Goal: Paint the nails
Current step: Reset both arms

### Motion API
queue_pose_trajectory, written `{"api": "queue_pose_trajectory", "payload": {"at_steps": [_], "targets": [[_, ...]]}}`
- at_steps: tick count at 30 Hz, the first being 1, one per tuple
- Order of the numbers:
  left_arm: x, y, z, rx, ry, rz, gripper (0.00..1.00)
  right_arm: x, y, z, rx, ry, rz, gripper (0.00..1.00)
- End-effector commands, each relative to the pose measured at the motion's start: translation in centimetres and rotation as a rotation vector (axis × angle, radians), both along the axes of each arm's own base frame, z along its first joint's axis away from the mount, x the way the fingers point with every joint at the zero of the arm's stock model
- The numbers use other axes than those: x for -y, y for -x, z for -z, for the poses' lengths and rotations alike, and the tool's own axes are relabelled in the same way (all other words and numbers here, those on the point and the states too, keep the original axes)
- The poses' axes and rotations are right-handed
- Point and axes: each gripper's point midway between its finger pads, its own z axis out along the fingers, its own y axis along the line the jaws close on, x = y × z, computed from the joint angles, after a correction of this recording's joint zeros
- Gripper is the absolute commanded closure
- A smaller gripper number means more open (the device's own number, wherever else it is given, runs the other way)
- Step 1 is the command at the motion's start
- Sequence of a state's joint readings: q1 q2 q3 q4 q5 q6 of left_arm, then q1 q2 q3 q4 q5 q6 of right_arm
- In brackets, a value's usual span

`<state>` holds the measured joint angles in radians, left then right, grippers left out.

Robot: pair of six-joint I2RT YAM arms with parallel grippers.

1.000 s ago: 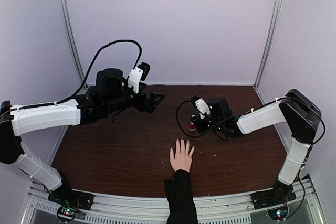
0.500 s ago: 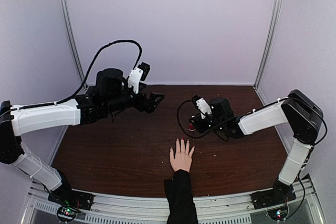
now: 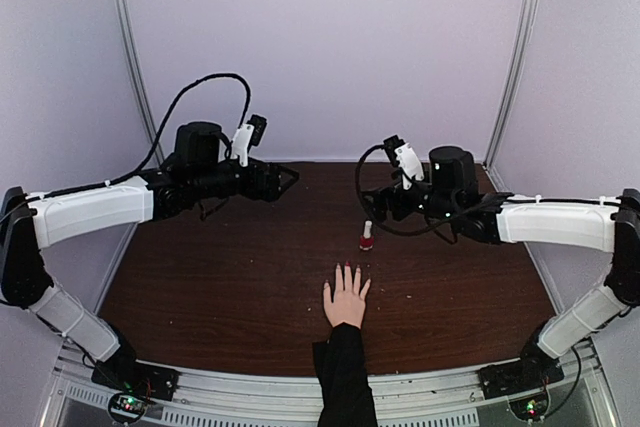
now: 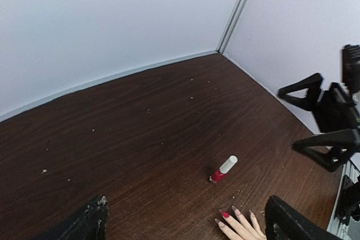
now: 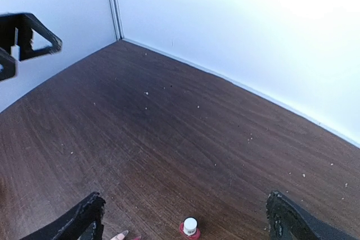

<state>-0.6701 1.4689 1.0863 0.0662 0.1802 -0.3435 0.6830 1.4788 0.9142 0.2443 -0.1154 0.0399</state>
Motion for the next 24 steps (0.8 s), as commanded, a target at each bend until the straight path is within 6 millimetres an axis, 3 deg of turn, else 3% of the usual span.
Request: {"api": "queue_pose_trajectory", "payload": {"at_steps": [1,7,11,17,24], "targets": [[-1.7,-1.5,0.7,-0.136,0.103,0.002,0.02,1.7,0.6,-4.6,0.048,0.002,0.026,0.00],[-6.4,-3.7,2.2,-0.160,0.053,-0.158,0.02,5.1,0.8,-6.9,0.045,-0.020,0.086,0.00],[-11.0,-4.4,5.7,-0.231,0.008,-0.275,0.02,7.6,0.8,-6.7,0.029,-0.042,0.143,0.00],[-14.8,-4.0,9.8,-0.263,-0.109,-0.407,0.02,10.7,0.8,-2.8,-0.063,-0.086,0.229,0.00],[-15.6,-3.2,13.5,-0.307,-0.132,-0.437,0.02,11.2,0.8,3.1,-0.153,-0.088,0.248,0.00]]}}
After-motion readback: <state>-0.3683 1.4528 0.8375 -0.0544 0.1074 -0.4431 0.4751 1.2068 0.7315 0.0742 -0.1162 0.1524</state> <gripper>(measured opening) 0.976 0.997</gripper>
